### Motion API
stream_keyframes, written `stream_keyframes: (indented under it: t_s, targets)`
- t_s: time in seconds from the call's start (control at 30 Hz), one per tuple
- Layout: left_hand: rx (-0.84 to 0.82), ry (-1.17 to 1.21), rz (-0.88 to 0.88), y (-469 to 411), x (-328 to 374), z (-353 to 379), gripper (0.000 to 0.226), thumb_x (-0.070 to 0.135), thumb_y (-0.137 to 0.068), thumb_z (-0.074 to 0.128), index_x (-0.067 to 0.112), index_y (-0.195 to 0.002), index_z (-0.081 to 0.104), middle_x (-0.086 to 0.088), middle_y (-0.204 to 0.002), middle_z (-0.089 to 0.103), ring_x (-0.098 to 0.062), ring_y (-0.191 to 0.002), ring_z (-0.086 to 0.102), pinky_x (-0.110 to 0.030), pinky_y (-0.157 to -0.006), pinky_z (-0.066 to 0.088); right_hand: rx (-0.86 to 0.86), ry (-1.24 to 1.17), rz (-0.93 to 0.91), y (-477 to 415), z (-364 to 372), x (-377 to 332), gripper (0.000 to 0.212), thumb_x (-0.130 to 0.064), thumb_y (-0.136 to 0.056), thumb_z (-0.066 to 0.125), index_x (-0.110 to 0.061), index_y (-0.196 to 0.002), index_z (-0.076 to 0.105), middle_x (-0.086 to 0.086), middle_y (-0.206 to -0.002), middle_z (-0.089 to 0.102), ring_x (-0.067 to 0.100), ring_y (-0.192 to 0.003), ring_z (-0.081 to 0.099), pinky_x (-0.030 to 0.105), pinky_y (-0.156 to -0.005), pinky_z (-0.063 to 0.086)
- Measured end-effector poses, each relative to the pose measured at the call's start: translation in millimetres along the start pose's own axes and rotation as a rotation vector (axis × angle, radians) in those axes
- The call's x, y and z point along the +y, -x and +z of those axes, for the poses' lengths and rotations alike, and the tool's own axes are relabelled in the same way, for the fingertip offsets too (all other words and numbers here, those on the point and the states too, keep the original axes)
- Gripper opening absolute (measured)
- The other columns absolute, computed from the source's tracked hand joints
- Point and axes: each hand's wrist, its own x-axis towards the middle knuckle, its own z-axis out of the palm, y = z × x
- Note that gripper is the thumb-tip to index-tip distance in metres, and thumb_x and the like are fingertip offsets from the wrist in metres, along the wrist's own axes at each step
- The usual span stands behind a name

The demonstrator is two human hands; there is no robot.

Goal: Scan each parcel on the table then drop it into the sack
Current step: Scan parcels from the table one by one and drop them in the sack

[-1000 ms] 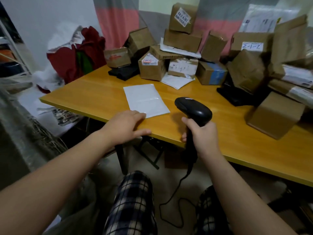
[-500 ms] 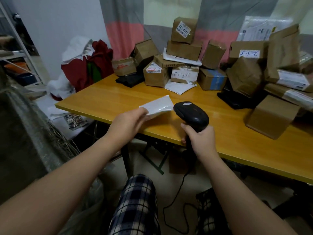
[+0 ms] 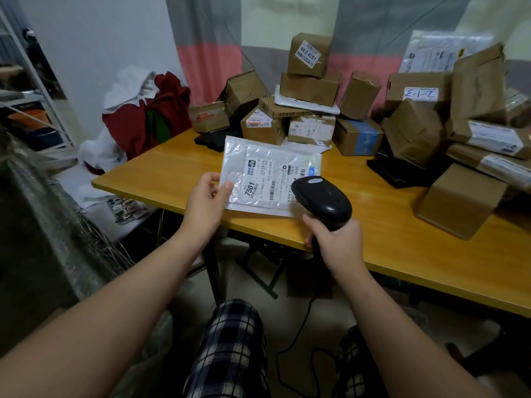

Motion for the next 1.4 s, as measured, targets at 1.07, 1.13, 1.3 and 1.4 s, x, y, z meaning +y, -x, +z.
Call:
stream_keyframes:
  t_s: [1.07,1.13,1.3,1.4]
  targets:
    - [-0.118,-0.134,0.009,-61,16,22,0.012,0.02,-0.091,0.065,0.009,-0.091,0.068,-0.006,-0.087,0.068,-0.02,-0.078,0.064,-0.036,-0.074,0.051,0.129,0.052,0.184,-18,-3,-25,0.017,-0.017,-0.08,0.072,-0.011,-0.067,0.065,0.007,-0.047,0.058,0.021,-0.045,0.058,0.029,-0.051,0.048]
    - [-0.116,-0.094,0.055,-60,19,19,0.009,0.016,-0.09,0.065,0.007,-0.094,0.066,-0.005,-0.082,0.064,-0.015,-0.071,0.058,-0.032,-0.069,0.048,0.141,0.083,0.086,-20,-2,-38,0.014,-0.019,-0.079,0.074,-0.016,-0.069,0.065,0.001,-0.047,0.059,0.019,-0.047,0.06,0.031,-0.053,0.049]
    - [-0.09,-0.062,0.056,-53,9,24,0.004,0.013,-0.09,0.065,0.009,-0.09,0.064,-0.004,-0.077,0.062,-0.014,-0.068,0.055,-0.031,-0.07,0.047,0.118,0.157,-0.088,-21,0,-57,0.008,-0.021,-0.077,0.074,-0.02,-0.074,0.067,0.0,-0.059,0.064,0.023,-0.061,0.066,0.04,-0.062,0.055]
    - [-0.086,-0.032,0.042,-52,3,27,0.003,0.013,-0.089,0.066,0.011,-0.087,0.064,0.001,-0.072,0.06,-0.01,-0.064,0.054,-0.028,-0.068,0.046,0.102,0.183,-0.118,-19,0,-59,0.007,-0.023,-0.076,0.074,-0.019,-0.077,0.067,0.001,-0.063,0.066,0.025,-0.067,0.067,0.043,-0.066,0.057]
